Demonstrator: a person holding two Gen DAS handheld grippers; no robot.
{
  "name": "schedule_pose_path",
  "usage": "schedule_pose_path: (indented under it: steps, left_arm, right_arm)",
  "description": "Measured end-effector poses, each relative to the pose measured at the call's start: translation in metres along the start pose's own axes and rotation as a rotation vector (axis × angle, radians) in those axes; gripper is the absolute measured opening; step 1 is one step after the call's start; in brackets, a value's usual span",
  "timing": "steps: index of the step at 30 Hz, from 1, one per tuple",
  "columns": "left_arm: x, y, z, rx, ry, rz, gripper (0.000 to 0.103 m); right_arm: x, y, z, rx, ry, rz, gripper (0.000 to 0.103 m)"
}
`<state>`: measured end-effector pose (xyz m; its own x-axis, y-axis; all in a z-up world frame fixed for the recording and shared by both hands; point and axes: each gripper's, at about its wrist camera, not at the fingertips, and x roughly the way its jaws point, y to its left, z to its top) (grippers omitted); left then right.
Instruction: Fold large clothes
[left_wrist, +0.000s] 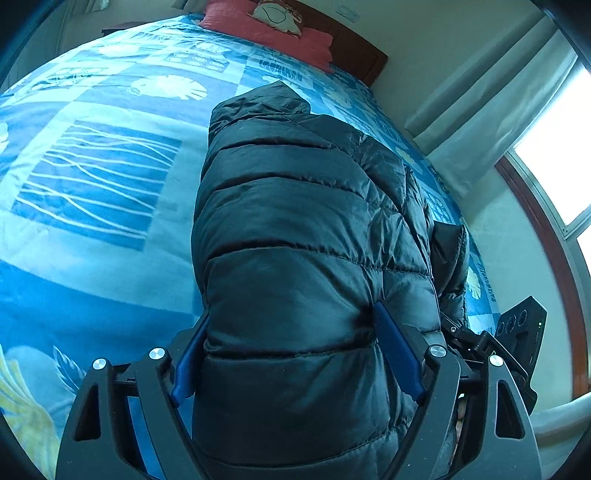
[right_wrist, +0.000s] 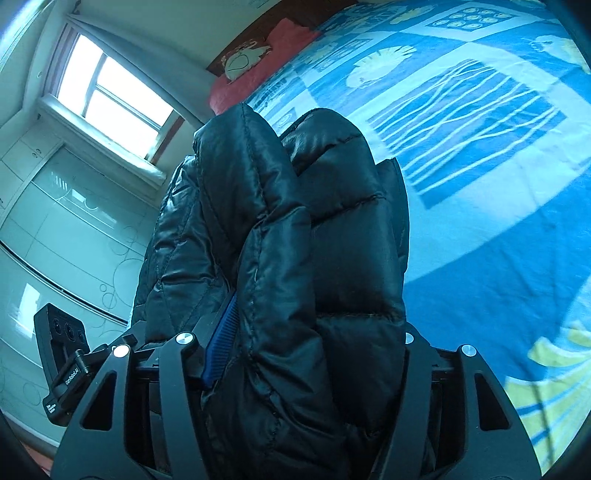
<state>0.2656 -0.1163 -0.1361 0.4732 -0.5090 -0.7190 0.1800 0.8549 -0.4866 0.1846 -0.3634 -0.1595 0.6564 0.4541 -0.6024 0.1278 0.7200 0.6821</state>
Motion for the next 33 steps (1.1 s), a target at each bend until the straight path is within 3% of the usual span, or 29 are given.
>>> schedule_pose_path:
  steps: [13, 26, 33]
  left_arm:
    - [-0.003, 0.039, 0.021, -0.038, -0.041, 0.052, 0.082]
    - [-0.016, 0.043, 0.009, -0.017, -0.051, 0.092, 0.084]
    - [-0.043, 0.036, 0.002, 0.007, -0.116, 0.155, 0.084]
  right_arm:
    - [0.065, 0.042, 0.016, -0.023, 0.039, 0.028, 0.058]
    - [0.052, 0.055, 0.013, -0.039, 0.008, -0.037, 0.070]
    - [0.018, 0.062, 0.004, -0.048, -0.053, -0.079, 0.072]
